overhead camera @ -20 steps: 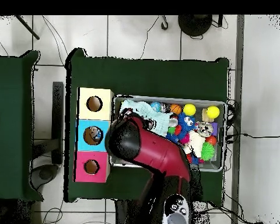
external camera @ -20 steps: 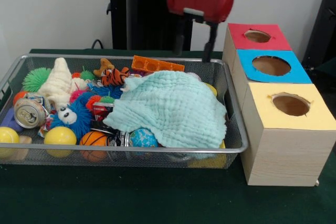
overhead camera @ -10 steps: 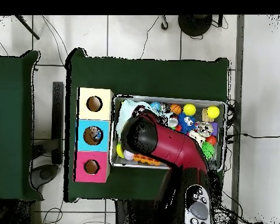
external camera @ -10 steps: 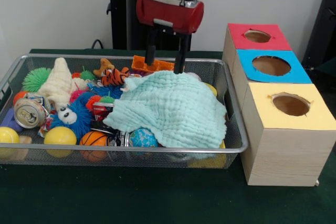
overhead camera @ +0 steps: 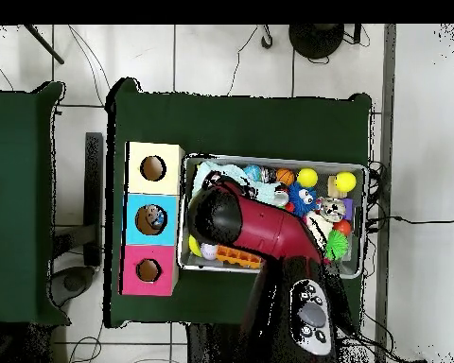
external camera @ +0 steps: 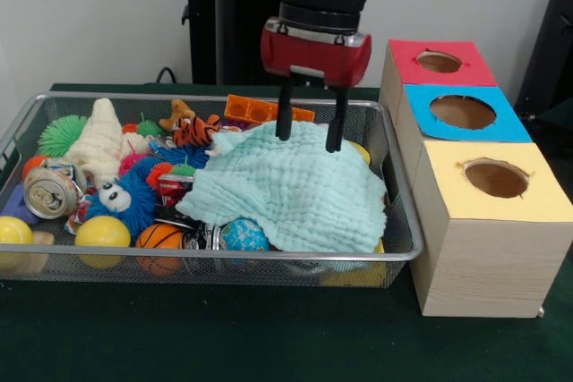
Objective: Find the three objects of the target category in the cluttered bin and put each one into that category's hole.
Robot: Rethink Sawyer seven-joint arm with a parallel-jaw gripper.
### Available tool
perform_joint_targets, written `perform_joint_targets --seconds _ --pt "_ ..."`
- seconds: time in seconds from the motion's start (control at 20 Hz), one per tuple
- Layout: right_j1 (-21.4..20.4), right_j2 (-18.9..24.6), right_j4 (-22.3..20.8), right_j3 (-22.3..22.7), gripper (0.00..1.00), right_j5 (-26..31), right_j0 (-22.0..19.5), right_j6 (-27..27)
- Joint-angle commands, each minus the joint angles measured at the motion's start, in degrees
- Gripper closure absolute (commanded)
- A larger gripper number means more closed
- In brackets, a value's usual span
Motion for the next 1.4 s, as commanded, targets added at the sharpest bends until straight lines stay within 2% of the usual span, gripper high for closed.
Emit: perform_joint_targets --seconds 0.05,0.2,0.35,0.75,0.8,1.4 --pt "4.12 8.31 -4.90 -1.64 0.00 -5.77 -1.87 1.94" --pt "5.88 5.96 -5.86 -3.26 0.00 -6.34 -0.07 2.72" --pt "7.59 6.31 -7.21 -2.56 0.00 -9.84 -0.75 3.37" --pt "11.11 6.29 -10.38 -3.96 0.00 -12.96 -1.68 2.93" --pt "10.95 6.29 -10.67 -4.11 0.00 -11.86 -1.83 2.39" --pt "12.72 5.84 -13.95 -3.04 0.00 -14.05 -2.19 3.88"
